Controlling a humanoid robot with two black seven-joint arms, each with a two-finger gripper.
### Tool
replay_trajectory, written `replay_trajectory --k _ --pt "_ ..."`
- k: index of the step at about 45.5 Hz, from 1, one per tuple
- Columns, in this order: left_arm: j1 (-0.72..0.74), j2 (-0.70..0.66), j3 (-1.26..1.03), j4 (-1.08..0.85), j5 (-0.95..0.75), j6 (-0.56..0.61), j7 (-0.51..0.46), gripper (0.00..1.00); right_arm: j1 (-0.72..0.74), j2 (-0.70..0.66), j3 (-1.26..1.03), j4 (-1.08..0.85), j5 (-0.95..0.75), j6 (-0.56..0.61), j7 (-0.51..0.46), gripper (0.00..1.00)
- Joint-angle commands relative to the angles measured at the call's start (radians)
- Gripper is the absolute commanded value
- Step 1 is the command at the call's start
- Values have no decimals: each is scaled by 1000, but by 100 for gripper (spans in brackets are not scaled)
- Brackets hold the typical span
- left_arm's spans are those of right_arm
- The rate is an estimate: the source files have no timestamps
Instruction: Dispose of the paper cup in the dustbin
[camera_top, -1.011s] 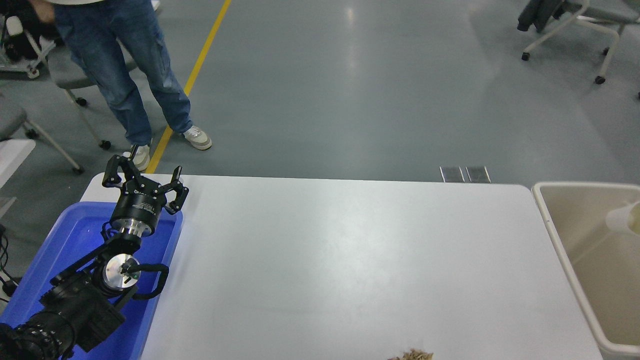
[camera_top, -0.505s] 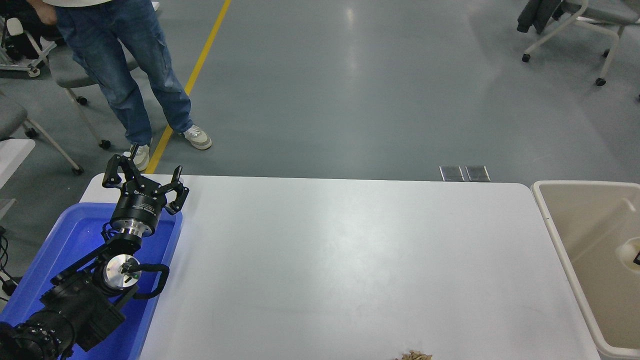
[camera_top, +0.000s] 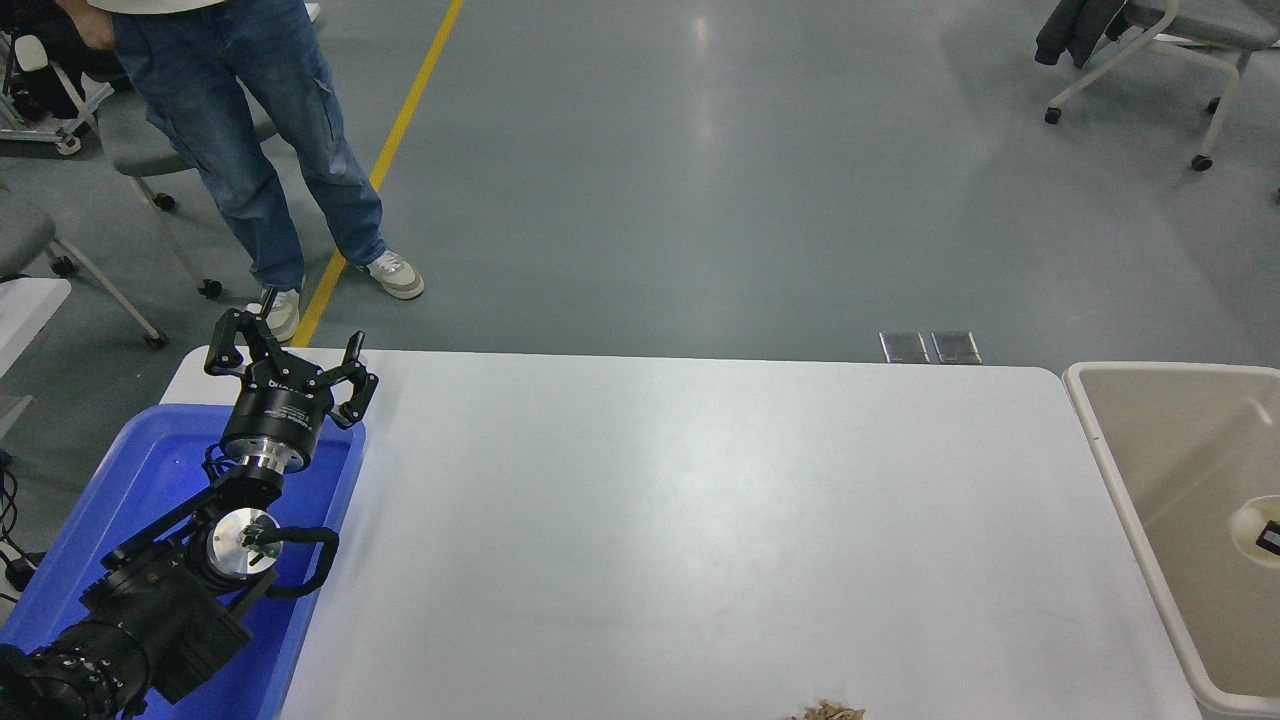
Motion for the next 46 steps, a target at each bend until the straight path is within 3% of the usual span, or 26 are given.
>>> replay_trajectory --k 1,5,12,18,32,46 --pt "0 0 0 0 0 0 0 100 -3 3 -4 -1 2 -40 0 72" --pt "0 0 0 0 0 0 0 100 -3 3 4 -1 2 -42 0 87" --pt "0 0 0 0 0 0 0 100 -3 3 11 -1 2 -44 0 90" --pt "0 0 0 0 0 0 0 100 11 3 14 -4 19 -50 -1 99" --pt "0 0 0 0 0 0 0 100 69 3 13 -6 251 -70 2 99" --pt "0 0 0 0 0 0 0 100 112 0 14 -6 260 -24 2 99"
